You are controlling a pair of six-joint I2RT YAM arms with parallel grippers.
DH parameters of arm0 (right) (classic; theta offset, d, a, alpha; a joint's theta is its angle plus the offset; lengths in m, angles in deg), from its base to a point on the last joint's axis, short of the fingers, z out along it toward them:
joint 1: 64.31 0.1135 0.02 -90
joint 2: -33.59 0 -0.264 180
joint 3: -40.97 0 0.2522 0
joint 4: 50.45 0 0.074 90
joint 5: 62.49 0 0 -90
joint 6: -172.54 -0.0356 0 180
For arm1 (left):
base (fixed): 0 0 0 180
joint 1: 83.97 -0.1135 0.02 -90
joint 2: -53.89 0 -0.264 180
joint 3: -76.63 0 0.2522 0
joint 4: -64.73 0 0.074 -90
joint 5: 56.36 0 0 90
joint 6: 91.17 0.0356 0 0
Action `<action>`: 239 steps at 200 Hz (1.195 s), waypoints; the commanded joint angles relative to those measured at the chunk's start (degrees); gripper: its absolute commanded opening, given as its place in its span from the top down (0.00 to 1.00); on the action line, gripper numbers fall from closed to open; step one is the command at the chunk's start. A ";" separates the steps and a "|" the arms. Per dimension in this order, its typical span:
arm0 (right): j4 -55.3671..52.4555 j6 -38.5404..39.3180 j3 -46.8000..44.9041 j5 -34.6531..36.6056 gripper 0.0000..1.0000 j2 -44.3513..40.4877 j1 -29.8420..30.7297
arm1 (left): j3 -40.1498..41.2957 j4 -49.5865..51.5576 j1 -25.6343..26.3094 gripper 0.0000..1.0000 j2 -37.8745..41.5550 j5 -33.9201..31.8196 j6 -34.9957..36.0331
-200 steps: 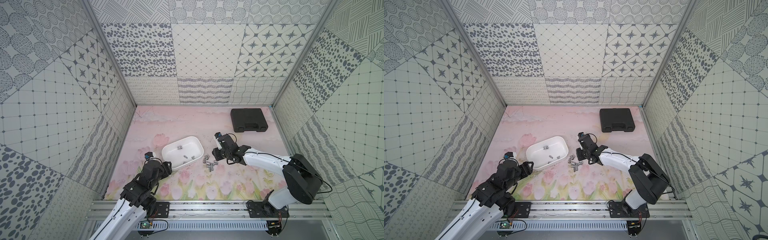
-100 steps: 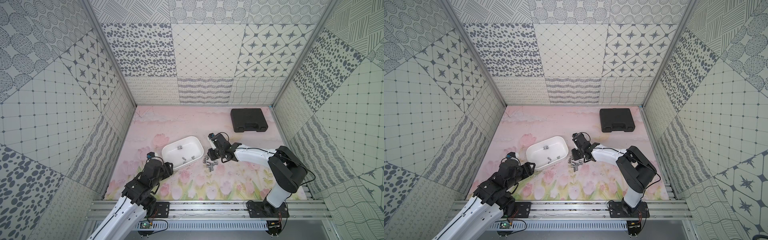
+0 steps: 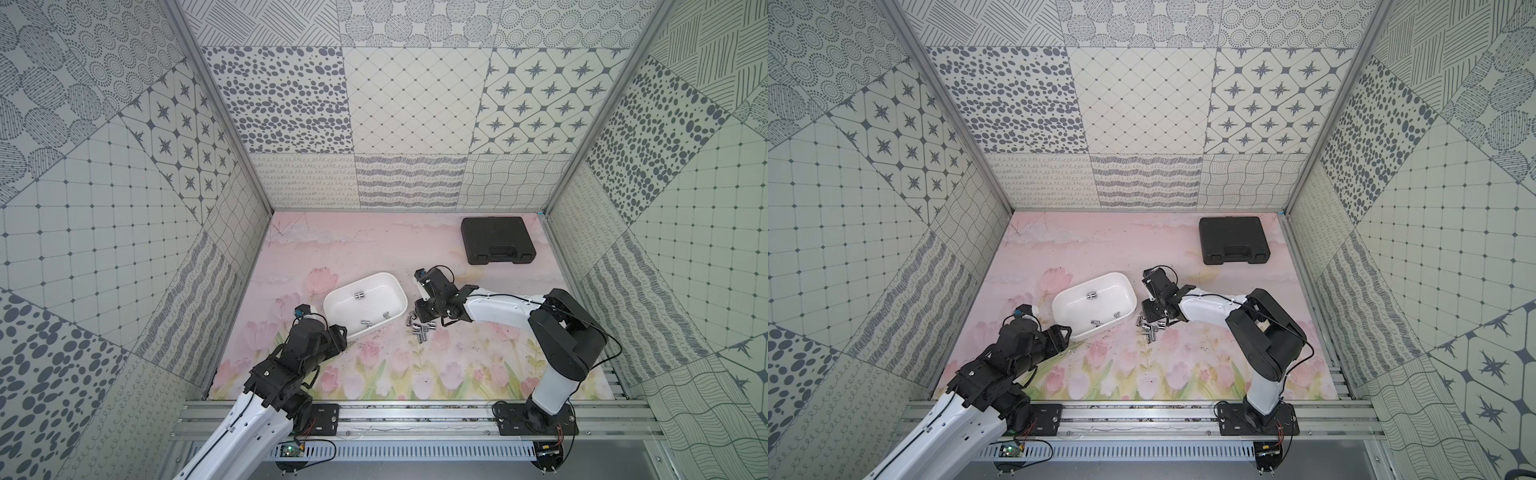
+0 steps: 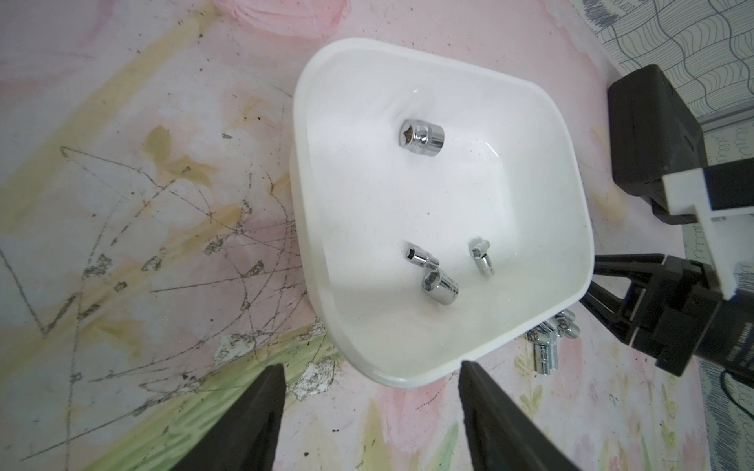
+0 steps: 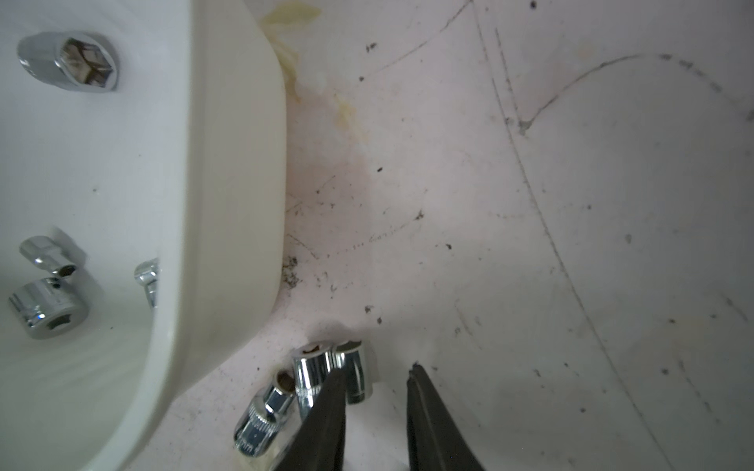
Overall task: Put the socket on the desktop into the storage box
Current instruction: Pick up the socket head from the center of the board.
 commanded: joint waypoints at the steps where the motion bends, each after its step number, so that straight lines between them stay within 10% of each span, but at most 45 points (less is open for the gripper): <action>1: -0.23 0.74 1.74 0.74 0.71 1.14 0.55 | 0.13 -1.61 0.15 0.28 -0.18 0.84 -0.17; 239: -1.97 0.81 3.84 4.13 0.78 4.89 0.71 | 0.13 -1.61 0.14 0.28 0.20 1.63 -0.27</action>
